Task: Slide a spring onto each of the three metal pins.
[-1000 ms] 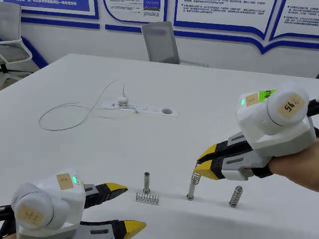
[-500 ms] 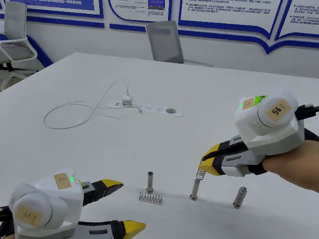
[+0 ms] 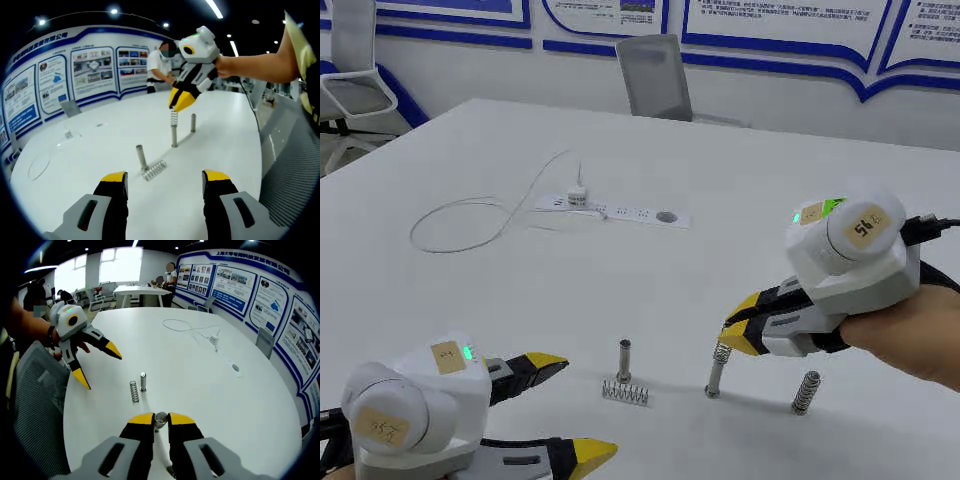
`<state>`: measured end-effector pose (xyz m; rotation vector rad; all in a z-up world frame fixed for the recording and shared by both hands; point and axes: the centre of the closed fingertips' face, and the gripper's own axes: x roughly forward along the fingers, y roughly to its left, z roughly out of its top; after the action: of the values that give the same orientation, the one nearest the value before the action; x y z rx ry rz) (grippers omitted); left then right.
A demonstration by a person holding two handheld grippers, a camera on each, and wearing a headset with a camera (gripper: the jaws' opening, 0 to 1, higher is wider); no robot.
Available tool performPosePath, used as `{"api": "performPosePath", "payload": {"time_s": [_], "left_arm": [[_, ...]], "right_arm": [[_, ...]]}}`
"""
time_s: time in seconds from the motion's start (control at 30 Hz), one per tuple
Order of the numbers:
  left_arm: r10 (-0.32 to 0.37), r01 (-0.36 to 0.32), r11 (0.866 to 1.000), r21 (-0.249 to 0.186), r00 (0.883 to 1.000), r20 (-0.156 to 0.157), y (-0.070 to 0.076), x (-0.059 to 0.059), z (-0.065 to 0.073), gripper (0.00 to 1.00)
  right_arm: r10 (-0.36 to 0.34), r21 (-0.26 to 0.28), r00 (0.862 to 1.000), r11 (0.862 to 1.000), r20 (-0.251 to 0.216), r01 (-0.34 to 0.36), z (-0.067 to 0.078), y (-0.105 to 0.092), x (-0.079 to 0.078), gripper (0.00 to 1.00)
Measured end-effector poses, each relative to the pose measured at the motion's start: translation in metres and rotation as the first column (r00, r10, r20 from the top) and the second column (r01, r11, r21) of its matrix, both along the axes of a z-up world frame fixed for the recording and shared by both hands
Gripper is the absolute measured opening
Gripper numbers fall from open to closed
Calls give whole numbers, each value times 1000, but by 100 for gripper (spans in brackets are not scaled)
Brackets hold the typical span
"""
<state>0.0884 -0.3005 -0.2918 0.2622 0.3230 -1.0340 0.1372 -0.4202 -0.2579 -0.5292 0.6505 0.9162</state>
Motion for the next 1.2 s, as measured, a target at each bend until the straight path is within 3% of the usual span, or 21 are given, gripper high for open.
{"api": "performPosePath", "payload": {"time_s": [0.8,1.2], "left_arm": [[-5,5,1000,-1,1000,-15,-1,0,-4,60],[-3,3,1000,-2,1000,-15,-1,0,-2,59]], "right_arm": [[-20,-22,998,1000,-58,19,-42,2,2,12],[-24,-34,997,999,-70,22,-52,2,1,12]]}}
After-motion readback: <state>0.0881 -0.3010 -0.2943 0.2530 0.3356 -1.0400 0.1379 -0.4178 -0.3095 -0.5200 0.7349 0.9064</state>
